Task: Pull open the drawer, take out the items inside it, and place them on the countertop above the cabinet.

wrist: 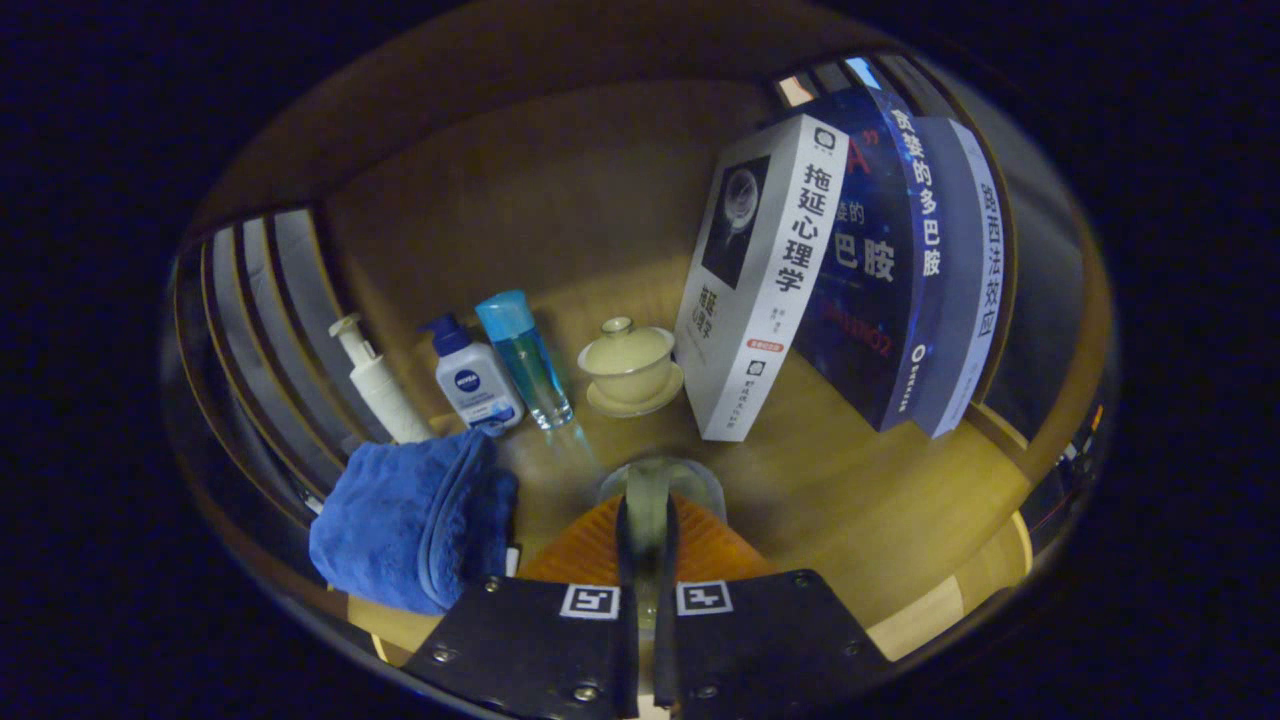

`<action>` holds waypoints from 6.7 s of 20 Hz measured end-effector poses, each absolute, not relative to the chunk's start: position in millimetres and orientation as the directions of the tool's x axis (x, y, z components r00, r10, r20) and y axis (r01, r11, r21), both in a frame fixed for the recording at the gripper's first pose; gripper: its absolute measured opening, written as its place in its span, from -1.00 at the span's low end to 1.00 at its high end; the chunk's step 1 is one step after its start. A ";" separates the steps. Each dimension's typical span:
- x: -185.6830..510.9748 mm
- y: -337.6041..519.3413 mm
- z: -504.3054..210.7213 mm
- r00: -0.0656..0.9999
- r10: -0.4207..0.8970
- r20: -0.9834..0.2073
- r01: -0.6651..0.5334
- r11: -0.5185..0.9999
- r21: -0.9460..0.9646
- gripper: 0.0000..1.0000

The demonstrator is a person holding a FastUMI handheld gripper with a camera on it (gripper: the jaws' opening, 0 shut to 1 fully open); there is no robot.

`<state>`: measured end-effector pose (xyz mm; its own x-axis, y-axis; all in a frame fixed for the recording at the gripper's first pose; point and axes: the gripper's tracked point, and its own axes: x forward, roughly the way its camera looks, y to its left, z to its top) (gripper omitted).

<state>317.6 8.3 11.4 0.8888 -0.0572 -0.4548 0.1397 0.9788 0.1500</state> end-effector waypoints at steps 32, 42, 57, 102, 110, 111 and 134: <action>107.3 3.5 159.2 0.997 -0.062 -0.055 0.062 0.998 -0.001 0.97; -20.9 -23.3 177.7 0.995 -0.091 0.048 0.091 0.996 0.003 0.96; -76.7 3.9 -50.9 0.988 -0.056 -0.147 0.044 0.996 -0.080 0.97; 146.7 22.6 -121.8 1.000 0.014 -0.028 -0.016 0.997 -0.078 1.00; 169.1 22.1 -125.1 0.999 0.010 -0.051 -0.019 0.985 -0.171 1.00; 168.4 22.2 -126.4 0.998 0.010 -0.057 -0.019 0.988 -0.155 1.00; 58.5 34.5 -9.8 1.000 0.027 -0.002 -0.027 0.997 -0.072 0.98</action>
